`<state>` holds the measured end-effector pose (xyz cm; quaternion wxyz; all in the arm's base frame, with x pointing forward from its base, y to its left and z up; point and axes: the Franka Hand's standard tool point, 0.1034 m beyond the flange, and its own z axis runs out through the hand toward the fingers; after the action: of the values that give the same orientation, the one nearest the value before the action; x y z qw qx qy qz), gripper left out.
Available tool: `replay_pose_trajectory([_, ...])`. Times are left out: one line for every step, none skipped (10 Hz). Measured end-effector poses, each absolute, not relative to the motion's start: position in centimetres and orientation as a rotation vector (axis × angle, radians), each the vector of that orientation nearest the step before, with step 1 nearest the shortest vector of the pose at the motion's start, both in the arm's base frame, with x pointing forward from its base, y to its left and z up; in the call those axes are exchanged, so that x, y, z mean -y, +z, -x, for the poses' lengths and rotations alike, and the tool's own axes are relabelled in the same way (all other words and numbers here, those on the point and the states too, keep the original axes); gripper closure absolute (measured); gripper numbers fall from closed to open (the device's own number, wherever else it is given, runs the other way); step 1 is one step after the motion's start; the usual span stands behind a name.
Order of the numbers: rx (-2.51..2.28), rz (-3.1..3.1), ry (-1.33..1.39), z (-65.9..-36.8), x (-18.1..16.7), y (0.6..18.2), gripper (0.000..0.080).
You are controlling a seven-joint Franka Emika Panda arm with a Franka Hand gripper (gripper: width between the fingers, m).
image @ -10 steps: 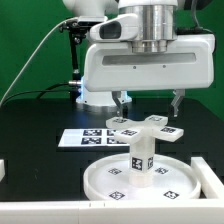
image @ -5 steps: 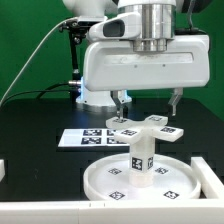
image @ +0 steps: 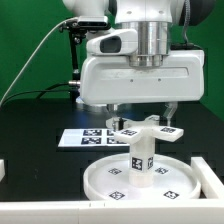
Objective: Assemble round table
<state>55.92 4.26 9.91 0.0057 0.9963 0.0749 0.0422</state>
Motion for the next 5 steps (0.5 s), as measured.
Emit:
replay_pose_trajectory([-0.237, -3.119, 0.131, -55.90, -4.37, 9.88, 0.0151])
replay_pose_trajectory([-0.234, -3.119, 0.129, -55.87, -4.26, 9.82, 0.0151])
replay_pose_trajectory([-0.230, -3.119, 0.128, -55.85, -4.11, 9.77, 0.0151])
replay_pose_trajectory([-0.231, -3.119, 0.128, -55.85, -4.11, 9.78, 0.0151])
replay_pose_trajectory([-0.230, -3.119, 0.128, -55.85, -4.10, 9.78, 0.0238])
